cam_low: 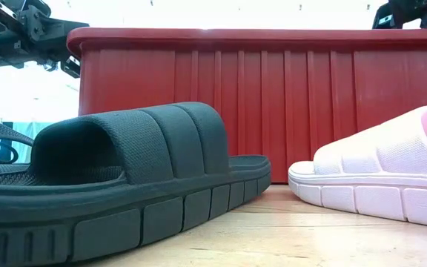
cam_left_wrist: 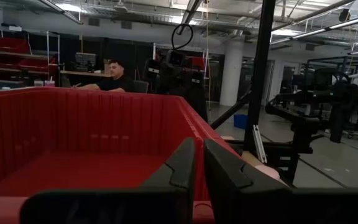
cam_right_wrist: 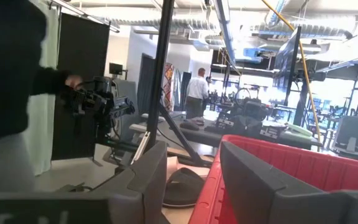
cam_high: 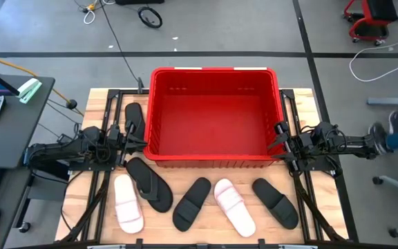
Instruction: Pick and place slides into bin
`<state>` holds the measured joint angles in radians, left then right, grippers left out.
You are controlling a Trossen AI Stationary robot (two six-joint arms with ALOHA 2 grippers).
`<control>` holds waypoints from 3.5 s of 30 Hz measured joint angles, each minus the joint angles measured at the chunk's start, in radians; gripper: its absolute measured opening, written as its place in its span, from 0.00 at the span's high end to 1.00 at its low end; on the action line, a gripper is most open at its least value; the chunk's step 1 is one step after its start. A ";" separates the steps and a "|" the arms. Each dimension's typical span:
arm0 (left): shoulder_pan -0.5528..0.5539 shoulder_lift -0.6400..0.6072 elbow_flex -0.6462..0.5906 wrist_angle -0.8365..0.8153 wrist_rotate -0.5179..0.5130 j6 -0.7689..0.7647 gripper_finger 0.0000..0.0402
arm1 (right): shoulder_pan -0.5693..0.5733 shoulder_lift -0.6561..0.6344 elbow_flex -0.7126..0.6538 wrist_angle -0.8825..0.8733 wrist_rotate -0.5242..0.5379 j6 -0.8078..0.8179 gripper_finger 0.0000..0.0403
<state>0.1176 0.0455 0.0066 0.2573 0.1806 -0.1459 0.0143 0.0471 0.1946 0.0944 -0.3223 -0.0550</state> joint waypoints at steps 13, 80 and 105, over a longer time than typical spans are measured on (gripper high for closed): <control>0.004 0.000 0.000 0.055 -0.008 0.054 0.91 | 0.000 0.000 0.000 0.036 0.020 -0.130 0.61; 0.002 0.482 1.291 -0.455 -0.033 -0.200 0.91 | 0.001 1.034 1.206 -0.243 -0.024 0.212 0.61; 0.004 0.787 1.476 -1.714 -0.450 -0.087 0.61 | 0.001 1.028 1.209 -0.251 0.003 0.098 0.61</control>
<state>0.1215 0.8330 1.4822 -1.4566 -0.2692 -0.2333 0.0151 1.0756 1.4036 -0.1562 -0.3194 0.0429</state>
